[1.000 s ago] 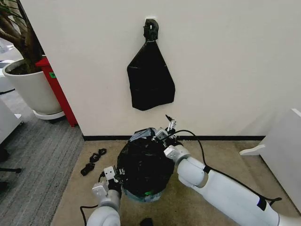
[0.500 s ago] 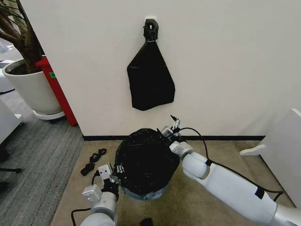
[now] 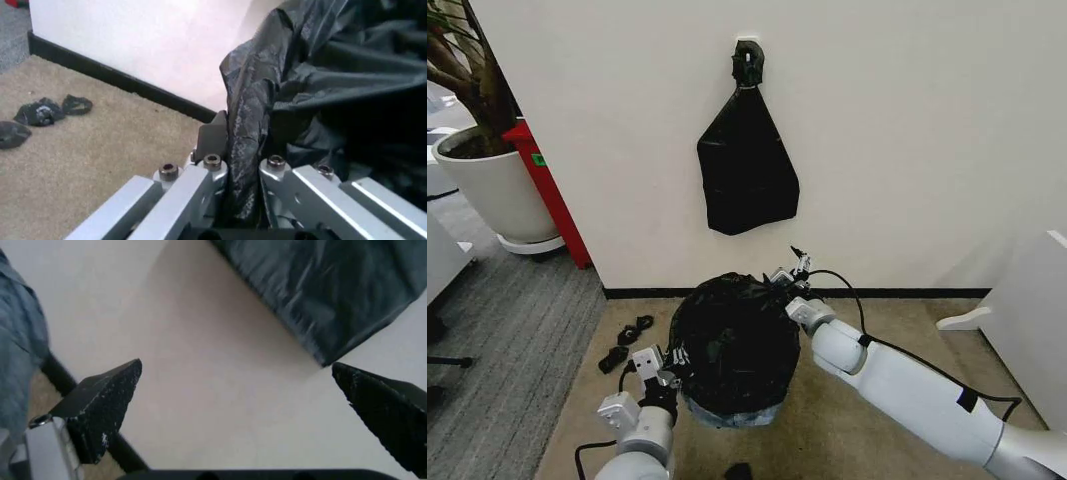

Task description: Place the garbage bag over the trash bin.

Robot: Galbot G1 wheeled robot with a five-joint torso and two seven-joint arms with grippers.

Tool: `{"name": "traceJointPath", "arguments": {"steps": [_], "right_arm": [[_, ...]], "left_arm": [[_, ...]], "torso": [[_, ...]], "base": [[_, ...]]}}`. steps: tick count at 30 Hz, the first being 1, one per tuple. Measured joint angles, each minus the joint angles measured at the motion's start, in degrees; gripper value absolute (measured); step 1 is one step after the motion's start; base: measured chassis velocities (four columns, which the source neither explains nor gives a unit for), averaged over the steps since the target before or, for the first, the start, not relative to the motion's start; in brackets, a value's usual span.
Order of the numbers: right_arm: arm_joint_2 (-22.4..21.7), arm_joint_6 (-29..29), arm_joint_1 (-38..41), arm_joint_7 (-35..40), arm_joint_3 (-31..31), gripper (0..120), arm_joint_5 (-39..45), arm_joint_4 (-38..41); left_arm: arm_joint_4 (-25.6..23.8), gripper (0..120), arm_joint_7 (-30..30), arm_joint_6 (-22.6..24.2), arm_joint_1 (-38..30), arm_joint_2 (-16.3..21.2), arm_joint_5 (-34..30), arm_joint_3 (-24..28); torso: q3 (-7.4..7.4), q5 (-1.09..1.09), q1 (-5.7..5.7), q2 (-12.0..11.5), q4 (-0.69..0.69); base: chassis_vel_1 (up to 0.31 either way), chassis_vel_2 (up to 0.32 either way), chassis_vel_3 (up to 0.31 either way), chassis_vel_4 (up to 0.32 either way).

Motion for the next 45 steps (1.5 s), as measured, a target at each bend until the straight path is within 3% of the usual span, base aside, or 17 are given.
{"name": "traceJointPath", "arguments": {"steps": [8, 16, 19, 20, 25, 34, 45], "right_arm": [[-0.18, -0.57, 0.24, 0.04, 0.98, 100, 0.46, 2.39], [0.51, -3.06, 1.02, 0.58, 5.26, 100, 2.2, 11.59], [2.44, -7.07, -2.11, 2.98, 8.67, 100, 6.67, 21.16], [2.44, -7.07, -2.11, 2.98, 8.67, 100, 6.67, 21.16], [4.37, -14.44, -11.22, 13.5, 12.72, 100, 25.64, 33.33], [4.51, -19.42, -24.79, 21.42, 22.23, 100, 43.6, 39.26], [5.65, -20.21, -33.66, 20.67, 23.67, 100, 42.9, 42.0]], "left_arm": [[2.58, 1, -0.09, -0.39, -1.23, -0.07, -0.12, 0.0], [9.16, 1, -0.52, -2.03, -4.8, -0.45, -0.62, -0.05], [12.6, 1, -1.22, -4.46, -9.09, -1.84, -3.16, -0.75], [12.6, 1, -1.22, -4.46, -9.09, -1.84, -3.16, -0.75], [14.58, 1, -3.36, -5.51, -14.15, -4.4, -11.9, -1.39], [15.11, 1, -4.52, -5.75, -14.93, -5.41, -13.8, -2.58], [14.48, 1, -5.0, -5.71, -15.46, -5.64, -15.13, -4.35]], "torso": [[0.0, -0.01, 0.0, 0.0, 0.0], [0.0, -0.01, 0.0, 0.0, 0.0], [0.0, -0.01, 0.0, 0.0, 0.0], [0.0, -0.01, 0.0, 0.0, 0.0], [0.0, 0.01, 0.0, 0.0, 0.0], [-0.01, 0.01, 0.0, 0.0, -0.01], [0.0, 0.0, 0.0, 0.0, 0.0]], "base": [[0.0, 0.0, 0.0, 0.0], [0.0, 0.0, 0.0, 0.0], [0.0, 0.0, 0.0, 0.0], [0.0, 0.0, 0.0, 0.0], [0.0, 0.0, 0.0, 0.0], [0.0, 0.0, 0.0, 0.0], [0.0, 0.0, 0.0, 0.0]]}}
